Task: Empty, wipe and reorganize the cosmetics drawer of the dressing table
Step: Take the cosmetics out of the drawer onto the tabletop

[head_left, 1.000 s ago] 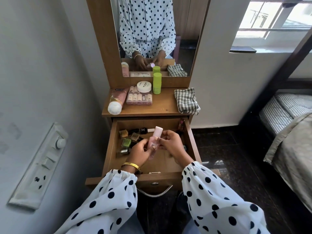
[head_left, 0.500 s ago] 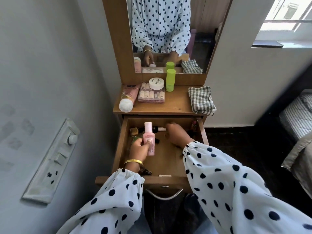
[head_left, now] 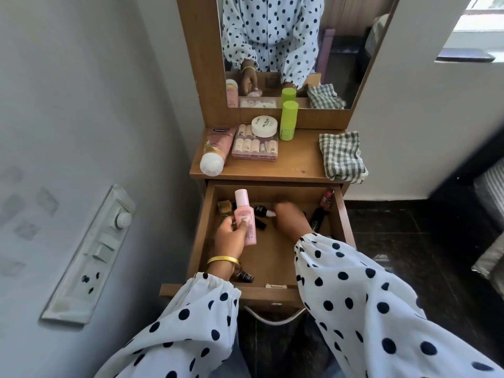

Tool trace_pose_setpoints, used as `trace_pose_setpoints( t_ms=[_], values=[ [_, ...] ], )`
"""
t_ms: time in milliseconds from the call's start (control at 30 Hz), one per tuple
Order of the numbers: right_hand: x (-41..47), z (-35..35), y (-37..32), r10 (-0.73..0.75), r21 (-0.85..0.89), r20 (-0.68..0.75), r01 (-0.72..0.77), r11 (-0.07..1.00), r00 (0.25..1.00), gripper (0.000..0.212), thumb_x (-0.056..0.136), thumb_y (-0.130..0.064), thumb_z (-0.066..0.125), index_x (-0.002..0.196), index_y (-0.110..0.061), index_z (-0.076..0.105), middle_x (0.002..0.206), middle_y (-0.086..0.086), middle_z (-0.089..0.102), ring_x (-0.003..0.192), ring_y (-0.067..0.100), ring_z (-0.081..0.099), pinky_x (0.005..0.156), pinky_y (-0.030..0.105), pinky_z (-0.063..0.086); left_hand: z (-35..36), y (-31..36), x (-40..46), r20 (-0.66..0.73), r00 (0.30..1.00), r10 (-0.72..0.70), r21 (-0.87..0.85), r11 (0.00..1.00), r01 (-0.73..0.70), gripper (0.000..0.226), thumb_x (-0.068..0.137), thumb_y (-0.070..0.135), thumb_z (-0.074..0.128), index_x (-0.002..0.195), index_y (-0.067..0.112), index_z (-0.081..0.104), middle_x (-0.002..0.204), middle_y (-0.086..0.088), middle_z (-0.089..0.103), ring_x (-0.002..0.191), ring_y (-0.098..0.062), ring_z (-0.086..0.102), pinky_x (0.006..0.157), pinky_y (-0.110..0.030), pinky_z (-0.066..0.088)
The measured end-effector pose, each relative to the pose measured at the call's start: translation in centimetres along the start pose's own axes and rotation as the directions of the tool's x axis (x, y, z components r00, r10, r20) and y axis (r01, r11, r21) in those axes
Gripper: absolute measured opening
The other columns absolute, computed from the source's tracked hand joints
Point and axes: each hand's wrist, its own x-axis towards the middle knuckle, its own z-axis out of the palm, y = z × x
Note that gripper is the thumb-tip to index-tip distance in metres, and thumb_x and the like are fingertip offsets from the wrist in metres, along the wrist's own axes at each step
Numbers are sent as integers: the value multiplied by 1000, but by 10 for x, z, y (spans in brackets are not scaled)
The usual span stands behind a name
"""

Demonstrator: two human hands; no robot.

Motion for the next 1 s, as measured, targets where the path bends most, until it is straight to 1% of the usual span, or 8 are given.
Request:
trace_pose_setpoints(
  t_ms=[167, 267, 433, 600, 733, 867, 933, 1000],
  values=[
    [-14, -6, 2, 33, 242, -77, -13, 970, 996, 18, 89, -13, 53, 99, -2, 62, 102, 17, 65, 98, 33, 60, 78, 34, 47, -3, 1, -3, -14, 1000, -12, -19, 1000, 11, 40, 90, 23, 55, 126, 5, 47, 120, -16, 60, 107, -29, 59, 87, -36, 49],
    [-27, -15, 4, 66, 385, -152, -3, 923, 986, 10, 87, -8, 56, 77, -12, 58, 79, 4, 60, 83, 25, 59, 67, 27, 41, -3, 1, -6, -8, 1000, 16, 0, 1000, -16, 42, 90, 25, 54, 127, 7, 47, 121, -15, 59, 107, -28, 59, 87, -36, 49],
    [-45, -39, -1, 115, 564, -298, 78, 822, 948, 19, 85, -5, 58, 101, -10, 67, 87, -3, 60, 82, 10, 54, 71, 16, 40, 1, 9, -14, -27, 992, 126, 30, 992, -126, 43, 90, 29, 55, 126, 8, 49, 121, -14, 60, 107, -27, 59, 80, -31, 48],
    [-50, -80, 0, 146, 615, -410, 155, 773, 900, 17, 85, -6, 63, 100, -10, 67, 80, -6, 58, 69, 7, 51, 55, 2, 37, 6, 36, -15, 3, 979, 203, 8, 979, -203, 41, 89, 26, 56, 125, 7, 50, 121, -15, 60, 107, -28, 59, 73, -26, 48],
    [-44, -109, 10, 234, 618, -472, 130, 775, 850, 5, 82, -11, 68, 87, -12, 66, 65, -13, 49, 57, 0, 42, 51, 8, 34, 14, 65, -7, 28, 970, 243, -33, 970, -242, 39, 89, 24, 57, 124, 9, 49, 119, -15, 60, 102, -27, 60, 72, -31, 54],
    [-31, -127, 15, 316, 595, -490, 47, 802, 812, 35, 82, -10, 64, 60, -23, 40, 62, -8, 45, 56, 5, 41, 46, 6, 37, 28, 90, 5, 88, 971, 224, -9, 974, -224, 40, 90, 27, 55, 127, 13, 45, 128, -15, 54, 102, -35, 62, 62, -35, 57],
    [-24, -130, 15, 334, 571, -479, -1, 821, 812, 32, 82, -8, 61, 61, -19, 40, 63, -6, 45, 57, 7, 41, 44, 12, 31, 37, 99, 12, 126, 967, 221, 30, 974, -226, 40, 91, 24, 53, 130, 15, 45, 130, -14, 53, 104, -35, 60, 72, -40, 57],
    [-19, -128, 15, 318, 538, -464, -23, 843, 827, 30, 81, -7, 58, 60, -16, 39, 63, -3, 45, 61, 14, 42, 47, 18, 30, 45, 104, 14, 173, 962, 213, 98, 968, -232, 42, 93, 22, 50, 134, 16, 42, 128, -12, 54, 102, -31, 60, 74, -34, 56]
  ],
)
